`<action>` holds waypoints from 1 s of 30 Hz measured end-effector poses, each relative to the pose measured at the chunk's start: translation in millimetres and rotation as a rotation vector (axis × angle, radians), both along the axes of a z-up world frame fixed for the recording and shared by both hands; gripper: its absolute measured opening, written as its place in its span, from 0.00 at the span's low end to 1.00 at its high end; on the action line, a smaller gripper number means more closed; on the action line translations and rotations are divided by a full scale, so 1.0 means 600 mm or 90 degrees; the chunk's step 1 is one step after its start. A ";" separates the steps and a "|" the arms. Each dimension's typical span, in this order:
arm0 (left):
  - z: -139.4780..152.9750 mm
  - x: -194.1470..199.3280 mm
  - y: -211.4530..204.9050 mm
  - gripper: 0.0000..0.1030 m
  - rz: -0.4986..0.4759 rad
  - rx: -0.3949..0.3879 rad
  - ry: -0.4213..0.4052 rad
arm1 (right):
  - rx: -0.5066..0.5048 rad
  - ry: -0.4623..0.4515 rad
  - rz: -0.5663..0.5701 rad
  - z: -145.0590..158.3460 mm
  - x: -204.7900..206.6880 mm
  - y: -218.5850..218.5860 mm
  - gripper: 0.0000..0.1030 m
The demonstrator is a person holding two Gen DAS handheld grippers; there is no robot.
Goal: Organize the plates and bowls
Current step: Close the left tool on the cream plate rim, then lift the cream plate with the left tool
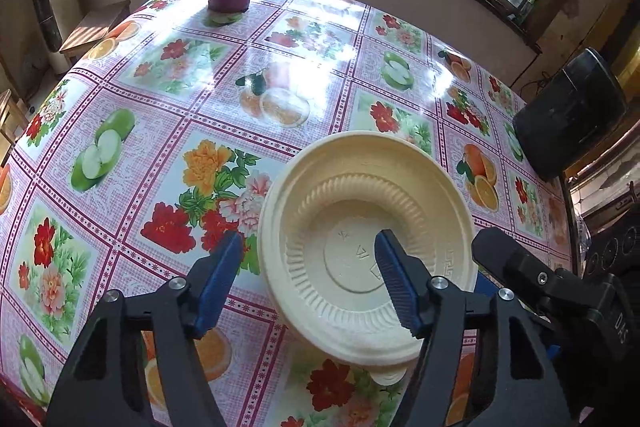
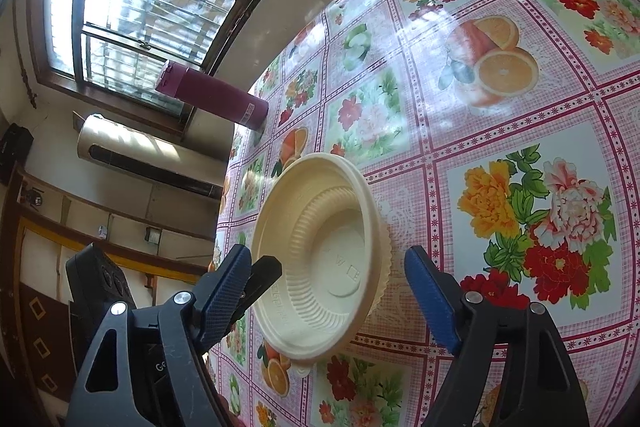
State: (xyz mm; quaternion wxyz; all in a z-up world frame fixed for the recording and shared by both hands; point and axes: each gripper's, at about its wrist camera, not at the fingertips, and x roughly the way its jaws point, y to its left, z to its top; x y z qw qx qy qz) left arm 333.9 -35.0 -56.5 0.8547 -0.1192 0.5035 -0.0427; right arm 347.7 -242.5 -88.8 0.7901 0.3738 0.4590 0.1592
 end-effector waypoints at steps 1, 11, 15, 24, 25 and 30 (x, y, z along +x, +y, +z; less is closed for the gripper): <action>0.002 -0.001 0.000 0.65 -0.001 -0.001 -0.001 | -0.002 -0.001 -0.002 0.000 0.000 -0.001 0.77; -0.005 -0.001 0.005 0.51 0.005 -0.009 0.009 | -0.005 0.010 -0.010 -0.008 -0.002 -0.001 0.60; -0.016 0.001 0.015 0.49 0.012 -0.017 0.021 | -0.012 0.009 -0.016 -0.006 -0.002 0.000 0.53; -0.036 0.004 0.017 0.30 0.012 -0.031 0.038 | -0.032 0.024 -0.035 -0.018 -0.001 -0.005 0.31; -0.037 0.004 0.018 0.26 0.012 -0.033 0.040 | -0.033 0.025 -0.037 -0.018 0.000 -0.006 0.29; -0.043 0.002 0.017 0.16 0.001 -0.039 0.045 | -0.054 0.027 -0.055 -0.020 -0.003 -0.010 0.10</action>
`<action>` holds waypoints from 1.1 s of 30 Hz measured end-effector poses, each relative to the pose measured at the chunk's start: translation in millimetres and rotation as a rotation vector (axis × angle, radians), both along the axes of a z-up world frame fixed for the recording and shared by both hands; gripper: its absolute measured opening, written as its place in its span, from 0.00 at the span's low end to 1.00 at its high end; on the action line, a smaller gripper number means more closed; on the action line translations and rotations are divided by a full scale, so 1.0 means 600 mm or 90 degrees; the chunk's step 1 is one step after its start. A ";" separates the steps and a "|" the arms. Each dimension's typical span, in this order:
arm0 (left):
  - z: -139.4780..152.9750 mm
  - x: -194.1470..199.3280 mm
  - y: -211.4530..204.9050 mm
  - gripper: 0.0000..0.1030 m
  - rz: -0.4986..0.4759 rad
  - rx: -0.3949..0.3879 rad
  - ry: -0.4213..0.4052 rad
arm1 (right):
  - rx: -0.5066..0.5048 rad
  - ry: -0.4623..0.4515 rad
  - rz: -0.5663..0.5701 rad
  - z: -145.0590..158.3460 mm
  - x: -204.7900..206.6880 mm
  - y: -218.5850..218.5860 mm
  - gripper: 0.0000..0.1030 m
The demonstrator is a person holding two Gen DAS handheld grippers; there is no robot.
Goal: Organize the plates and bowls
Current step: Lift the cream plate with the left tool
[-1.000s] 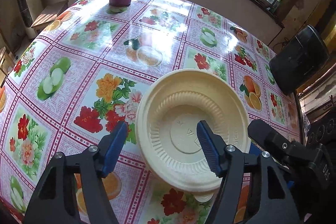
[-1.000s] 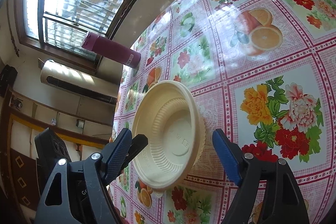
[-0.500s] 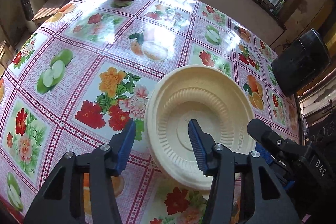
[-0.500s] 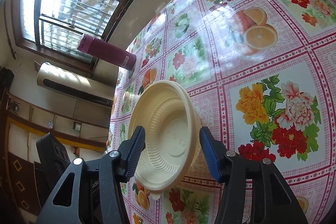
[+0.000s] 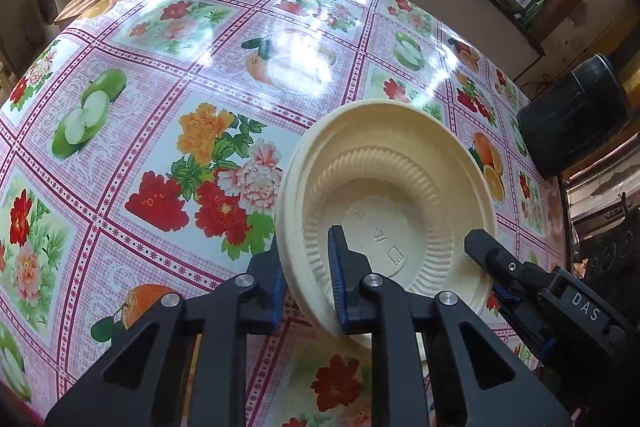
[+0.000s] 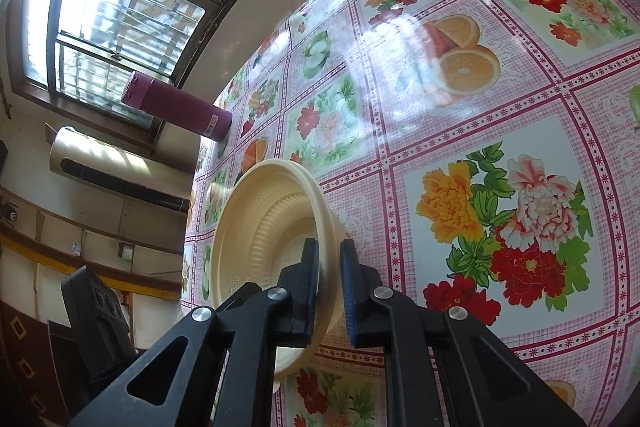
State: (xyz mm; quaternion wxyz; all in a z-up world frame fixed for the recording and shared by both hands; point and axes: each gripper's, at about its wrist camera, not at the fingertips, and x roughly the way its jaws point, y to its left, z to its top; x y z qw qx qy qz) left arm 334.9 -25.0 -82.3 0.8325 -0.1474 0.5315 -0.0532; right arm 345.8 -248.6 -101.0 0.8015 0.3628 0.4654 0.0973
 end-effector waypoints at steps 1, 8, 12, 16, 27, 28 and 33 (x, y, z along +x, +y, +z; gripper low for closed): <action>-0.001 -0.002 -0.001 0.16 -0.003 -0.010 0.000 | -0.002 0.000 -0.002 0.000 -0.001 -0.001 0.09; 0.003 -0.017 -0.011 0.16 -0.025 0.004 -0.016 | 0.001 0.002 -0.002 0.004 -0.006 -0.005 0.08; 0.003 -0.031 -0.011 0.17 -0.032 0.010 -0.016 | 0.002 0.014 0.001 0.009 -0.011 -0.006 0.08; 0.003 -0.048 -0.012 0.17 -0.037 0.009 -0.017 | -0.001 0.019 0.003 0.017 -0.029 -0.008 0.09; 0.029 -0.157 -0.057 0.17 -0.106 0.022 -0.053 | 0.005 0.000 -0.028 0.037 -0.182 -0.057 0.09; 0.032 -0.169 -0.060 0.17 -0.111 0.023 -0.057 | 0.002 -0.004 -0.031 0.043 -0.196 -0.060 0.09; 0.040 -0.225 -0.078 0.17 -0.146 0.018 -0.065 | -0.020 -0.019 -0.042 0.066 -0.266 -0.075 0.09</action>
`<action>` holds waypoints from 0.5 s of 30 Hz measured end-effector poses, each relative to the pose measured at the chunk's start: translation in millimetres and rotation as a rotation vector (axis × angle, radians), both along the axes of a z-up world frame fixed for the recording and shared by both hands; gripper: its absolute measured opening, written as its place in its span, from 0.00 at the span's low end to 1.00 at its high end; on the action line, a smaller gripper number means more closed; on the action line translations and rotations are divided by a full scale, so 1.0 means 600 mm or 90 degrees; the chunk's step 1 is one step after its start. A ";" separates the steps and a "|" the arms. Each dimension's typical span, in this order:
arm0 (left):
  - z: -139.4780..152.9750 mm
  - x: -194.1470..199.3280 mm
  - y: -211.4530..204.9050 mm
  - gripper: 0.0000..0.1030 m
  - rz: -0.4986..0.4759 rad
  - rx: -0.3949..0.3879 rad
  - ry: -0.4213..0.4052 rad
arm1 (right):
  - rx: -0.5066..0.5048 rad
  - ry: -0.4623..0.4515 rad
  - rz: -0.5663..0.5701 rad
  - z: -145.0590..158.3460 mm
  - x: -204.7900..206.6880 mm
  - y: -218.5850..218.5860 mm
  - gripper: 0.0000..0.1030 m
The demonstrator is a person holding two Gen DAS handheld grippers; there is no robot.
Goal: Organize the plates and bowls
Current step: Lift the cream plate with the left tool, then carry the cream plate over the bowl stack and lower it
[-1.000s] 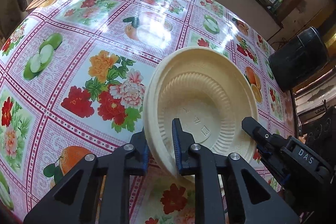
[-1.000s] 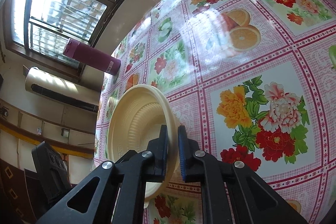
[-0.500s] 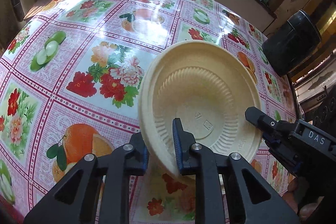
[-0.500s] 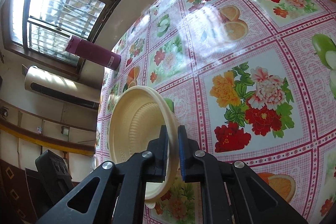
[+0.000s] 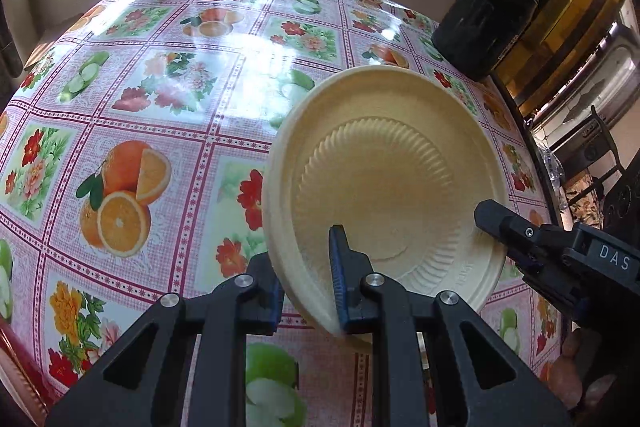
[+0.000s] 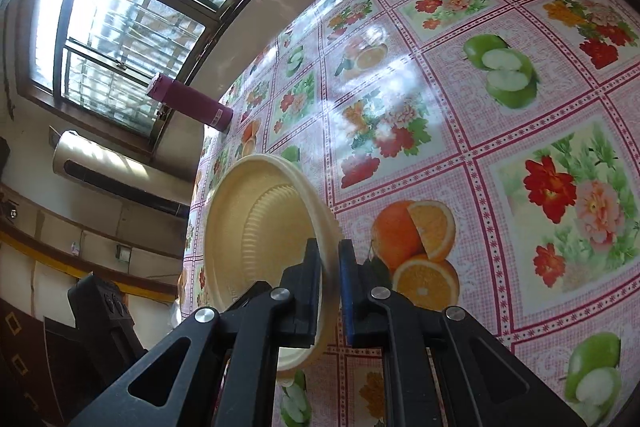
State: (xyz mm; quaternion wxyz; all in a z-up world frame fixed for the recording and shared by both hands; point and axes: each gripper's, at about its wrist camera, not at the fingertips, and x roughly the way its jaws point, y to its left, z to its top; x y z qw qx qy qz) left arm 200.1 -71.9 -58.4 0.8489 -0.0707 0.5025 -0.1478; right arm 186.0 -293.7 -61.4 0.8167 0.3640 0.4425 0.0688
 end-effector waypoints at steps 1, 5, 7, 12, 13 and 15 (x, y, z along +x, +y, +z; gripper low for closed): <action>0.003 -0.012 -0.003 0.17 -0.007 -0.001 -0.004 | -0.003 -0.003 -0.001 0.004 -0.014 -0.003 0.09; 0.027 -0.057 -0.003 0.18 -0.023 0.007 -0.032 | -0.020 -0.017 0.001 0.022 -0.063 0.002 0.09; 0.042 -0.079 0.003 0.17 -0.027 0.007 -0.047 | -0.027 -0.026 0.004 0.031 -0.085 0.012 0.09; 0.085 -0.128 0.027 0.17 -0.034 0.020 -0.102 | -0.035 -0.047 0.015 0.057 -0.130 0.038 0.09; 0.094 -0.138 0.035 0.17 -0.032 0.026 -0.114 | -0.034 -0.052 0.020 0.064 -0.137 0.047 0.09; 0.110 -0.157 0.057 0.18 -0.024 0.031 -0.133 | -0.040 -0.068 0.034 0.082 -0.150 0.070 0.09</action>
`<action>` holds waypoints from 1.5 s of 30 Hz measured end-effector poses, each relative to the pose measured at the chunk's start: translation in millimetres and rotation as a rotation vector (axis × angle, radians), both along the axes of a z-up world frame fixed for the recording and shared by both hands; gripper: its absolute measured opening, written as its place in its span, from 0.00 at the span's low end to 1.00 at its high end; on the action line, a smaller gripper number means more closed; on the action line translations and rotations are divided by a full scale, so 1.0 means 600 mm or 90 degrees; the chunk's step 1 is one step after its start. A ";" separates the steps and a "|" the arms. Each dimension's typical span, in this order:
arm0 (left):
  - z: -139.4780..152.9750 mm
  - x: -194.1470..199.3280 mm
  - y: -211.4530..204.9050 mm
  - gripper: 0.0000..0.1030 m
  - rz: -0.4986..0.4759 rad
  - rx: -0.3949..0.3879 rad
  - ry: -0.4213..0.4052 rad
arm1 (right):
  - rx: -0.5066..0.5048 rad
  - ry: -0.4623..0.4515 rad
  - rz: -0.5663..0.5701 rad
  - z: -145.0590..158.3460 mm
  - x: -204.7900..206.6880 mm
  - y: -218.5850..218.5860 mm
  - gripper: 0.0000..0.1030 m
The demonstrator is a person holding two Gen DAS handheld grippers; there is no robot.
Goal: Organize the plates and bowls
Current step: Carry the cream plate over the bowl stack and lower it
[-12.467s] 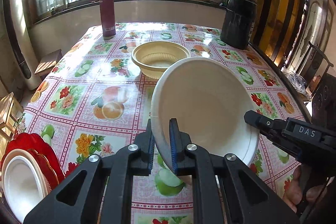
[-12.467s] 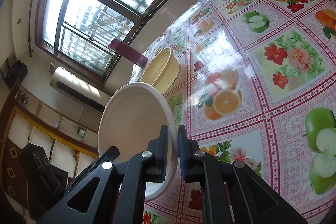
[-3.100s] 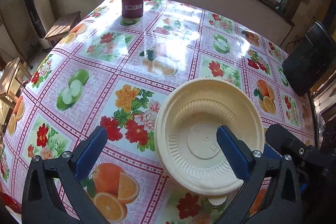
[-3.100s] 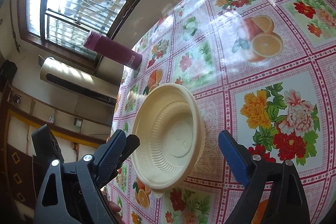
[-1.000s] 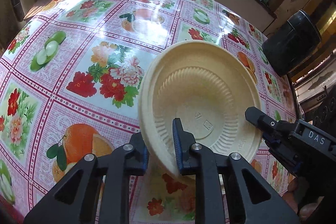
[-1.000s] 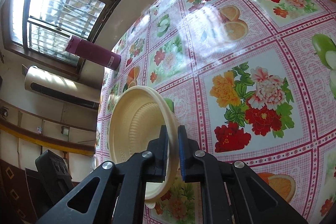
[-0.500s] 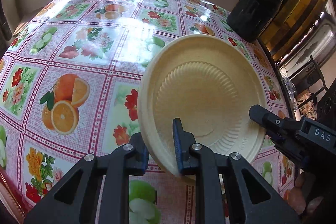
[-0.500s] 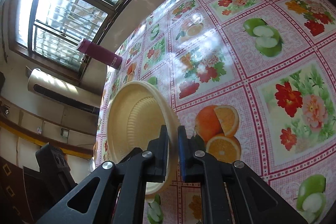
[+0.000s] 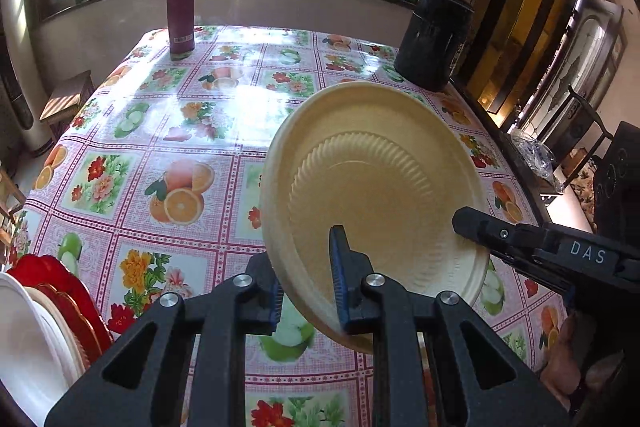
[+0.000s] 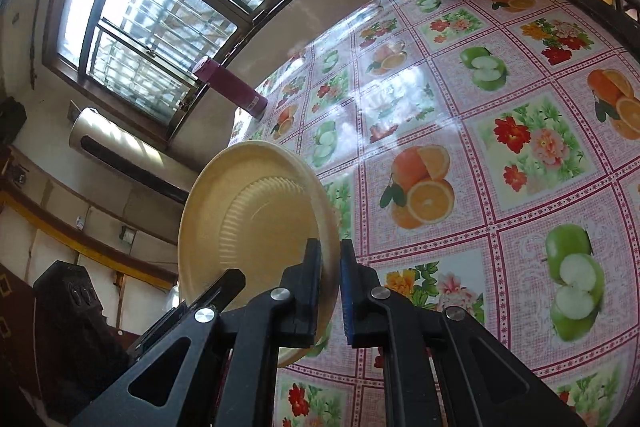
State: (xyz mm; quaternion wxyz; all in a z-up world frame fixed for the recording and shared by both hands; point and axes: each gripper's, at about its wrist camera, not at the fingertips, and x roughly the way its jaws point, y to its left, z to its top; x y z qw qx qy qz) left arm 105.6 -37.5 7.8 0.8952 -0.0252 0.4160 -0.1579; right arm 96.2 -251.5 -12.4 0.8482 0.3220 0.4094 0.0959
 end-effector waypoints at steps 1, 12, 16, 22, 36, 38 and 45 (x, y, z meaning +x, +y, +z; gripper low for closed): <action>0.008 -0.009 0.014 0.18 0.006 -0.001 -0.007 | -0.003 -0.008 0.008 0.010 -0.004 0.015 0.09; 0.104 -0.118 0.227 0.19 0.144 0.031 -0.119 | -0.012 -0.113 0.187 0.126 -0.027 0.257 0.09; 0.107 -0.152 0.297 0.20 0.199 0.051 -0.133 | -0.004 -0.128 0.257 0.140 -0.033 0.349 0.09; 0.077 -0.178 0.361 0.20 0.251 0.068 -0.123 | -0.023 -0.118 0.327 0.121 -0.046 0.446 0.09; -0.051 -0.165 0.387 0.20 0.280 0.083 -0.038 | -0.122 -0.039 0.352 -0.003 -0.038 0.509 0.12; -0.058 -0.162 0.386 0.20 0.280 0.089 -0.038 | -0.134 -0.038 0.352 -0.012 -0.036 0.512 0.12; -0.060 -0.159 0.387 0.20 0.275 0.101 -0.046 | -0.147 -0.034 0.348 -0.024 -0.030 0.512 0.13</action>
